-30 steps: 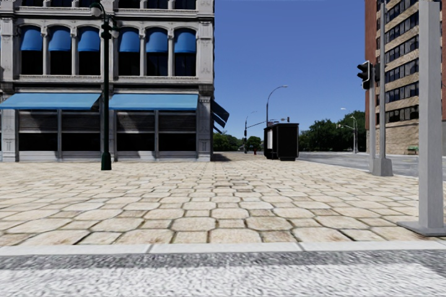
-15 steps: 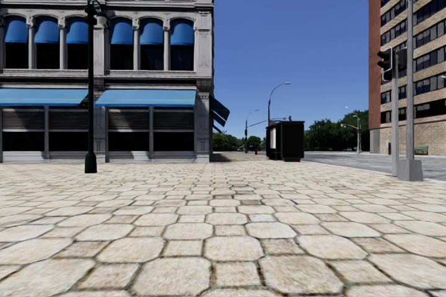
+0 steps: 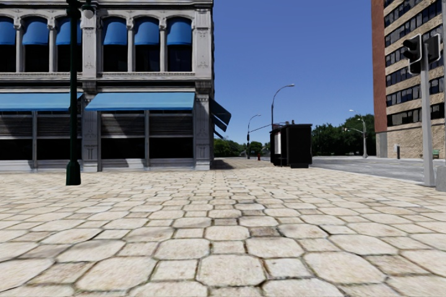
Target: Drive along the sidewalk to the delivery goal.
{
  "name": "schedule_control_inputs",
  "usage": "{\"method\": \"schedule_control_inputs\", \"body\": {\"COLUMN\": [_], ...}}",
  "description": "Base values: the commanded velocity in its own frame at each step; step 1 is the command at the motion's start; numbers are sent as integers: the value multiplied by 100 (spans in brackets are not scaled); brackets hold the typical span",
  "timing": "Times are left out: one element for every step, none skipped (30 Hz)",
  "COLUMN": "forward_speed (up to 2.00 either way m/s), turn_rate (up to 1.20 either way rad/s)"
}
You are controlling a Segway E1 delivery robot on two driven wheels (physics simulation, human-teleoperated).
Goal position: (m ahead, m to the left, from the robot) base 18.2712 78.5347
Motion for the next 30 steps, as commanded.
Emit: {"method": "schedule_control_inputs", "body": {"forward_speed": [200,200,200,200,200,200,200,200,200,200,200,200,200,200,200,200,200,200,200,200,200,200,200,200,200,200,200,200,200,200], "turn_rate": [0,0,0,0,0,0,0,0,0,1,5,8,15,23,37,59,78,95,111,120,120,120,120,120,120,120,120,120,120,120]}}
